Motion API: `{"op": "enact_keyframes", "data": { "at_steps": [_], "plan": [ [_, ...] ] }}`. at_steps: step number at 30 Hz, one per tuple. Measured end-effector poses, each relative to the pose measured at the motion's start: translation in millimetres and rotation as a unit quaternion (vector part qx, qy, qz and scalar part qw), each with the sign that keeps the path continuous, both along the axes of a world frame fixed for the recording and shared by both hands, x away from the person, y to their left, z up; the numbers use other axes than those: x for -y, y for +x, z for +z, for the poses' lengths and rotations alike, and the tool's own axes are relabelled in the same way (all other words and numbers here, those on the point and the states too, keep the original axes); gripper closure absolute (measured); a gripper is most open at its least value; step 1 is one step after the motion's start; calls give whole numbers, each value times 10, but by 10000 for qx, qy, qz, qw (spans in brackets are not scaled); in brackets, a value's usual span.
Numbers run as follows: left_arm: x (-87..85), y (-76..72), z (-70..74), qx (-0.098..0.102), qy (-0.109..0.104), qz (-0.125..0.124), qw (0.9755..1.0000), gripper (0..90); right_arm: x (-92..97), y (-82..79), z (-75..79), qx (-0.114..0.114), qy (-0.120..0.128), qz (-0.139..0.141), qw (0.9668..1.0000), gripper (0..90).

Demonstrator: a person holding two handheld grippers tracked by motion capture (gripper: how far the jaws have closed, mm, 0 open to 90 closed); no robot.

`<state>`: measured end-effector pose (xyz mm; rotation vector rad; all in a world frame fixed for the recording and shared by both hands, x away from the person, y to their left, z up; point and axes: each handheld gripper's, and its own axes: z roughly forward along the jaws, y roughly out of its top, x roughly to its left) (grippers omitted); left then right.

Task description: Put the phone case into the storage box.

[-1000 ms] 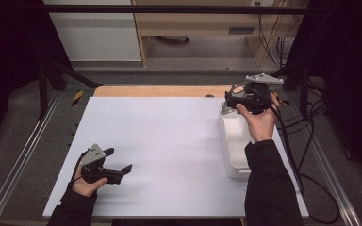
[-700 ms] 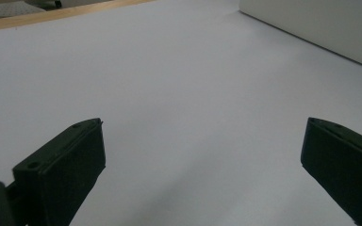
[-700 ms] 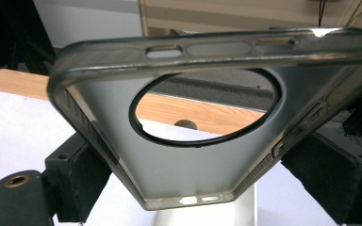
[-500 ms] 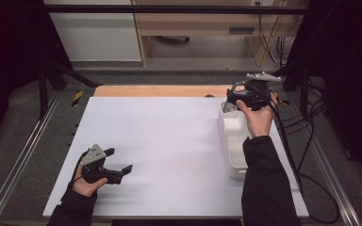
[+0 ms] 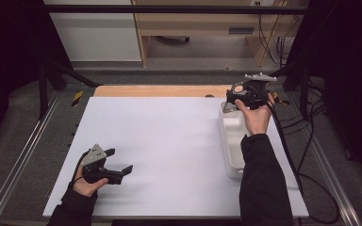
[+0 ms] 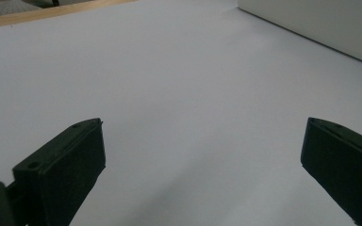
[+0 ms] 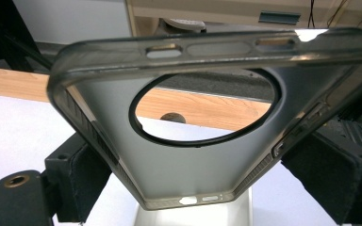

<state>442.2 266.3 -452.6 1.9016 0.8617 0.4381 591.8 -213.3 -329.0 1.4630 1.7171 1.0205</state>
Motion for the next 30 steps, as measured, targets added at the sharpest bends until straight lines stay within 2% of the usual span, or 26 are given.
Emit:
{"op": "enact_keyframes", "data": {
  "at_steps": [12,30],
  "plan": [
    [3,2,-6,-5,12,-7,10000,1,-43,138,-131,-179,-127,-199,9996,120],
    [11,1,-9,-5,31,-23,10000,1,-72,277,-367,-483,-210,-257,9983,120]
  ]
}}
